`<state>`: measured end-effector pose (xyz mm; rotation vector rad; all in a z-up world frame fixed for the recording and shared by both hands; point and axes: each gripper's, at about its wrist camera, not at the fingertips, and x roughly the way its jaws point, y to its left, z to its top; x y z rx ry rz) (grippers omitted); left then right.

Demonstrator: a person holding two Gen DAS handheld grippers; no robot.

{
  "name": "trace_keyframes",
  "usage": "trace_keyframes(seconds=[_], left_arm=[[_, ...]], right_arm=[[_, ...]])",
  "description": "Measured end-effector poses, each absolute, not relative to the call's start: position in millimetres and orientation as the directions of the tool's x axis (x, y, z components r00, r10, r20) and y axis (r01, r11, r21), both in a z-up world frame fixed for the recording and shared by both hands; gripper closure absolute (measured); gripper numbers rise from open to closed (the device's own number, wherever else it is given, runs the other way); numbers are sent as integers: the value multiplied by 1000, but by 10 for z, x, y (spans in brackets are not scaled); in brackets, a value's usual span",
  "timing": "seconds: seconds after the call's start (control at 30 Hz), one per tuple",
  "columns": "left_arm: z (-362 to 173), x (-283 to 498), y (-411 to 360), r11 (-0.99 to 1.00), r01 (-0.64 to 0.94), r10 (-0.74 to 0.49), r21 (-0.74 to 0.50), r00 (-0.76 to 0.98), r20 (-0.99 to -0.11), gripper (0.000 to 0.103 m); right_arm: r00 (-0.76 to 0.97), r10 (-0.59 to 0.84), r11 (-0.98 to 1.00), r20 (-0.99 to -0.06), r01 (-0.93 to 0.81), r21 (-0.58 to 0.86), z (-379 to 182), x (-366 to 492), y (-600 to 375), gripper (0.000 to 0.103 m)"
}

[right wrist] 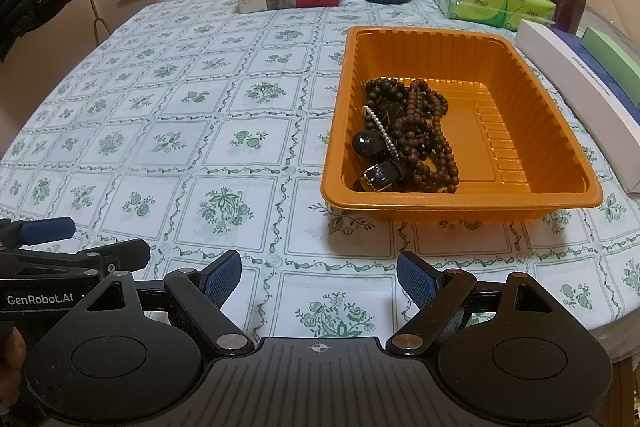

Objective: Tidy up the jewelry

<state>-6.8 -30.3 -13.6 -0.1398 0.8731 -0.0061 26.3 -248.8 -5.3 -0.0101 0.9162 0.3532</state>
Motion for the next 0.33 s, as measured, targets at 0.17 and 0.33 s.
trace_keyframes(seconds=[0.17,0.33], left_arm=[[-134,-61,-289,990,-60,-61,-130,644,-762,0],[-116,-72,-261,988,-59,-68,-142,659,-749,0]], right_arm=[[556,295,942,-777,-304,140,-54,257,-2484,18],[557,296,942,-776,-304,141,-51,256,-2481,18]])
